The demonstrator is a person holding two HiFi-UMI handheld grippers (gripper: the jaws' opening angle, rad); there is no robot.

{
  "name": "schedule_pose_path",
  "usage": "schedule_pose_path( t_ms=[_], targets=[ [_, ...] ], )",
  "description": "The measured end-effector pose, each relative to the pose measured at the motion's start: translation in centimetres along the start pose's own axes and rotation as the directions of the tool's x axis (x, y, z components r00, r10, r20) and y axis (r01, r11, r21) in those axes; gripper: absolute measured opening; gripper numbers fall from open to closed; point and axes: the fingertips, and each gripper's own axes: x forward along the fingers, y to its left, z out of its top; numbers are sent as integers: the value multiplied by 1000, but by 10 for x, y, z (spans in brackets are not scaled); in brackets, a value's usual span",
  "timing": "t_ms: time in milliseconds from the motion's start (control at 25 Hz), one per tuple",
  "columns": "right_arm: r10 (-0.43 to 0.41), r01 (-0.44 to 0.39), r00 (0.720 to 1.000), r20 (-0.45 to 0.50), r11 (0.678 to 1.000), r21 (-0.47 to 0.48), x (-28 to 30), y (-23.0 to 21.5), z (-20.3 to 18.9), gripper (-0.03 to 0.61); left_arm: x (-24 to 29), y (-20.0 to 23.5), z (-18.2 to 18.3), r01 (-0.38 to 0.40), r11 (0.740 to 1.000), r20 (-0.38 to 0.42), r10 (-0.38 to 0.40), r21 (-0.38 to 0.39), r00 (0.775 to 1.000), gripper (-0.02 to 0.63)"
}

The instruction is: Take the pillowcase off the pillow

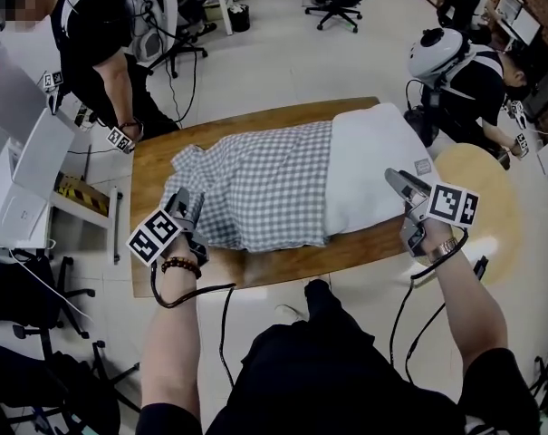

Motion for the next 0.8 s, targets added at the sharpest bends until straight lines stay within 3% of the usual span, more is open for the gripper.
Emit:
schedule_pose_path(
  t_ms=[360, 640, 800],
  targets=[
    [6, -23, 994, -112, 988, -153, 41, 2, 32, 233, 24, -31, 6, 46, 996, -70, -41, 71, 997, 174],
    [-40, -35, 976, -214, 941, -336, 82, -3, 56, 237, 50, -49, 8, 66, 991, -153, -48, 119, 987, 216],
    [-49, -52, 963, -264, 931, -362, 111, -23, 67, 241, 76, -55, 6, 76, 988, -197, -48, 137, 979, 234]
  ],
)
